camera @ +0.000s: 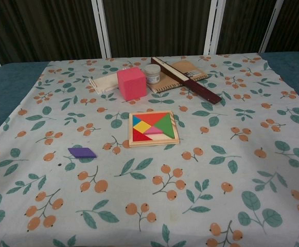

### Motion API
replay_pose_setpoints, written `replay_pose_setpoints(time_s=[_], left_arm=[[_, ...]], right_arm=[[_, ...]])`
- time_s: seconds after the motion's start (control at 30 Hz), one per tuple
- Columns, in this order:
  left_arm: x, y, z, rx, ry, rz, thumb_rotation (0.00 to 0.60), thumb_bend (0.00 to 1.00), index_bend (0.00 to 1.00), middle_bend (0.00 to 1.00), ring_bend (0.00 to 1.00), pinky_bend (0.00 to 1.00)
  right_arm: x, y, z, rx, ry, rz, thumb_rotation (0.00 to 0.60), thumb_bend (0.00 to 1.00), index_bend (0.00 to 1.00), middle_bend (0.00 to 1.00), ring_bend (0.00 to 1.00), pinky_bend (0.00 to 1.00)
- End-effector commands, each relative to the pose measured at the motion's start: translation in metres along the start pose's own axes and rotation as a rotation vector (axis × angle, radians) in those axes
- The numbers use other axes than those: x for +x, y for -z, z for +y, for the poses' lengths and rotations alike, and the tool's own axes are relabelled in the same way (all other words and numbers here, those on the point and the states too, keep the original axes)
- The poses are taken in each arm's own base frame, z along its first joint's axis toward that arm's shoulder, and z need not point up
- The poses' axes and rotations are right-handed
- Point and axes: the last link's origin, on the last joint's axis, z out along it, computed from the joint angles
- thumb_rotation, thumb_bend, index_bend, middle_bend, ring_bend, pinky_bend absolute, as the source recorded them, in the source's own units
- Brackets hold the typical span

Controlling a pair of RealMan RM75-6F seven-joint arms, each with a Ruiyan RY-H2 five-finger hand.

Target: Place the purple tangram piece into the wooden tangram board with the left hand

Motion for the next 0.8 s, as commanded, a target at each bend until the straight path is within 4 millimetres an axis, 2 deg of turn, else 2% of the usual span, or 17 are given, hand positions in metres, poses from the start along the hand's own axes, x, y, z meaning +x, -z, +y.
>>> replay_pose_setpoints(time_s=[0.03, 0.17, 0.2, 0.23, 0.33, 0.4, 0.47, 0.53, 0.67, 0.8], left_arm=[[0.000, -0.002, 0.001, -0.001, 0.001, -0.002, 0.600, 0.39, 0.00, 0.05, 0.02, 0.10], [-0.009, -0.008, 0.007, -0.017, 0.012, -0.020, 0.600, 0.39, 0.00, 0.06, 0.04, 0.14], [-0.013, -0.012, 0.012, -0.015, 0.020, -0.012, 0.600, 0.39, 0.00, 0.09, 0.10, 0.21], [-0.016, -0.017, 0.016, -0.020, 0.030, -0.003, 0.600, 0.39, 0.01, 0.17, 0.23, 0.36], [-0.025, -0.036, 0.037, -0.042, 0.122, 0.046, 0.600, 0.39, 0.07, 0.55, 0.69, 0.86], [-0.029, -0.050, 0.049, -0.036, 0.182, 0.067, 0.600, 0.39, 0.13, 0.76, 0.91, 0.98], [-0.032, -0.061, 0.056, -0.034, 0.168, 0.037, 0.600, 0.39, 0.18, 0.92, 1.00, 1.00], [-0.035, -0.071, 0.067, -0.010, 0.171, -0.020, 0.600, 0.39, 0.20, 0.99, 1.00, 1.00], [-0.035, -0.090, 0.091, 0.023, 0.178, -0.070, 0.600, 0.39, 0.21, 1.00, 1.00, 1.00], [-0.043, -0.108, 0.111, 0.054, 0.167, -0.099, 0.600, 0.39, 0.23, 1.00, 1.00, 1.00]], right_arm=[[-0.001, 0.000, 0.000, 0.004, 0.002, -0.004, 0.600, 0.12, 0.00, 0.00, 0.00, 0.00], [-0.001, 0.001, 0.001, 0.000, 0.006, -0.008, 0.600, 0.12, 0.00, 0.00, 0.00, 0.00], [0.000, 0.001, 0.001, -0.002, 0.002, -0.004, 0.600, 0.12, 0.00, 0.00, 0.00, 0.00], [0.000, 0.001, 0.000, 0.000, 0.006, -0.003, 0.600, 0.12, 0.00, 0.00, 0.00, 0.00], [-0.003, 0.000, -0.001, 0.004, 0.013, -0.020, 0.600, 0.12, 0.00, 0.00, 0.00, 0.00], [-0.003, -0.002, -0.002, 0.006, 0.012, -0.020, 0.600, 0.12, 0.00, 0.00, 0.00, 0.00], [-0.004, -0.003, -0.003, 0.009, 0.008, -0.019, 0.600, 0.12, 0.00, 0.00, 0.00, 0.00], [-0.004, -0.004, -0.003, 0.012, 0.007, -0.023, 0.600, 0.12, 0.00, 0.00, 0.00, 0.00], [-0.007, -0.005, -0.005, 0.020, 0.008, -0.035, 0.600, 0.12, 0.00, 0.00, 0.00, 0.00], [-0.007, -0.007, -0.007, 0.023, 0.006, -0.038, 0.600, 0.12, 0.00, 0.00, 0.00, 0.00]])
